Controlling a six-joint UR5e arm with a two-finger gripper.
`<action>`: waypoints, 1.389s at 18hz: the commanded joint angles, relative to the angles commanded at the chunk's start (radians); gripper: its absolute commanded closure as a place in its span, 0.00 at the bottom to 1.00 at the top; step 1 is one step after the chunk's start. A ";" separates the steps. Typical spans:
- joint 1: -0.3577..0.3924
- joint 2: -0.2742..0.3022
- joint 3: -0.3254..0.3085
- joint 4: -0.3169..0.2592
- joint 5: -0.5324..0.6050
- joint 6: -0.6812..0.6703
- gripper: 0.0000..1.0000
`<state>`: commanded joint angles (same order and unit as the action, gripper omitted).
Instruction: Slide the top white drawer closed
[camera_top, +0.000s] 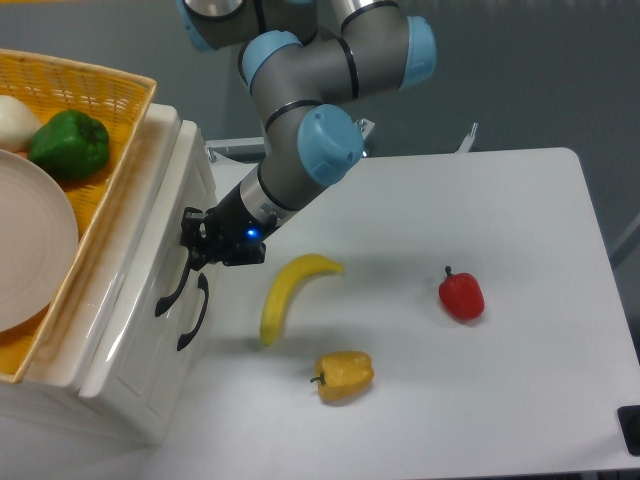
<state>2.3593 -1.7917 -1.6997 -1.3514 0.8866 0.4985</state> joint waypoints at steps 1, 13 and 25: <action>0.000 0.000 0.000 0.000 -0.002 -0.002 1.00; 0.075 -0.002 0.015 0.006 0.057 0.012 0.56; 0.291 -0.005 0.121 0.020 0.261 0.046 0.20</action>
<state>2.6505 -1.7963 -1.5785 -1.3315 1.1474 0.5445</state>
